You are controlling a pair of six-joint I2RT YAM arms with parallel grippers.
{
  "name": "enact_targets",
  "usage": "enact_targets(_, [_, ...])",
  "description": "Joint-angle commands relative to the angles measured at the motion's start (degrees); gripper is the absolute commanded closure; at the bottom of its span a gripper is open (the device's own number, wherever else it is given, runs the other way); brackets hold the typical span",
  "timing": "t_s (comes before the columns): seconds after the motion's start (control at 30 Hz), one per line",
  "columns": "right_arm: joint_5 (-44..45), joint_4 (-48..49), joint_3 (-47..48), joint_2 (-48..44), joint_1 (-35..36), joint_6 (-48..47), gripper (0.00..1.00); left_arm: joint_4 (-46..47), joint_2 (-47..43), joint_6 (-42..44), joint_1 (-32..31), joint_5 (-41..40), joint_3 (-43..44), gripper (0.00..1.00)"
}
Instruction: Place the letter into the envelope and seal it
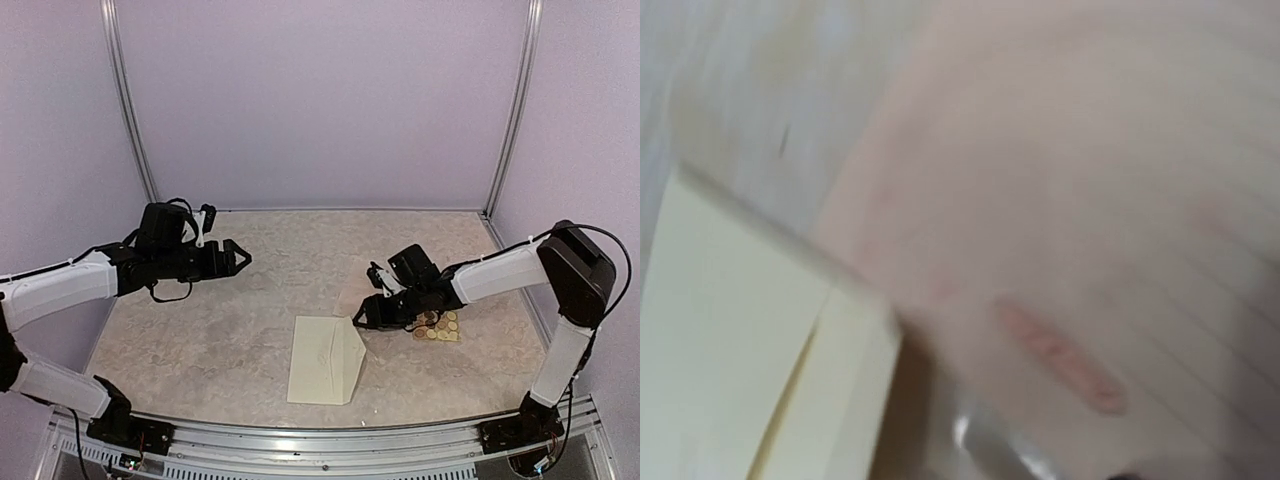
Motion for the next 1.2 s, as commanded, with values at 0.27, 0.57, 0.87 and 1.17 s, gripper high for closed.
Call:
enact_targets(0.27, [6.52, -11.8, -3.54, -13.79, 0.1, 5.1, 0.31, 14.85, 13.46, -12.26, -15.18, -4.13, 4.7, 0.14])
enact_targets(0.57, [6.34, -13.41, -3.27, -14.71, -15.34, -3.1, 0.29, 16.38, 27.65, -12.96, -20.68, -4.04, 16.26, 0.25])
enact_targets(0.87, [-1.06, -11.44, -3.1, -11.43, -29.18, -9.87, 0.3, 18.28, 39.76, -13.84, -23.76, -2.14, 25.35, 0.28])
enact_targets(1.17, [-5.4, -10.12, -0.19, -5.72, -31.82, -11.66, 0.34, 19.92, 49.49, -14.62, -25.2, 0.63, 32.22, 0.32])
